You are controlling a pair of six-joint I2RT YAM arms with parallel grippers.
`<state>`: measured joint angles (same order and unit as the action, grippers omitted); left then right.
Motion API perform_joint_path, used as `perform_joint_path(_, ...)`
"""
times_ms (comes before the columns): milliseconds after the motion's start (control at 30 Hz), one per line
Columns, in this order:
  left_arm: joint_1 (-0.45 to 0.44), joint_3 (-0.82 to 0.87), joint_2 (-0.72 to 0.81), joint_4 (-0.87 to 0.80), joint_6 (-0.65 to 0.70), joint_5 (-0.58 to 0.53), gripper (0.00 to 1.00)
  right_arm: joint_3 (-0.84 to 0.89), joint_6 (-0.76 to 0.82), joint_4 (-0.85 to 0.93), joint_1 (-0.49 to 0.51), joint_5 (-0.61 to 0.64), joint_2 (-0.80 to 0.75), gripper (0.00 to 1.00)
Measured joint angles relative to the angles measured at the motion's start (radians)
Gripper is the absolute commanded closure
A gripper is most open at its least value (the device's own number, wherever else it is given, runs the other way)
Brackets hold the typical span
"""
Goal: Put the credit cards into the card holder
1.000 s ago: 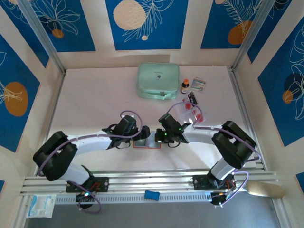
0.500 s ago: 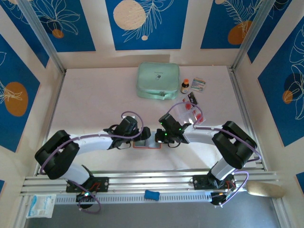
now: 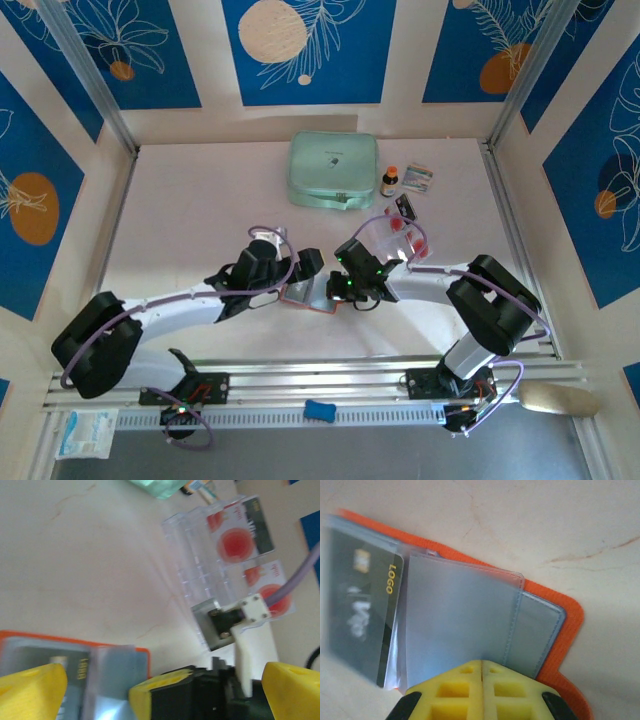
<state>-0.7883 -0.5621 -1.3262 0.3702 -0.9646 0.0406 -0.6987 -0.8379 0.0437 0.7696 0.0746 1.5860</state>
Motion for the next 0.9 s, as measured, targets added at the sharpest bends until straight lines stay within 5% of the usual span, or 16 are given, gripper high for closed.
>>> perform_joint_path(367,-0.001,0.032,0.002,0.055,-0.03,0.011,0.0,-0.008,0.027,0.148,-0.045,-0.006,-0.091,1.0)
perform_joint_path(900,0.018,0.032,0.023,-0.084,0.031,-0.054,0.0,-0.006,0.035,0.203,-0.071,-0.006,-0.2,1.0)
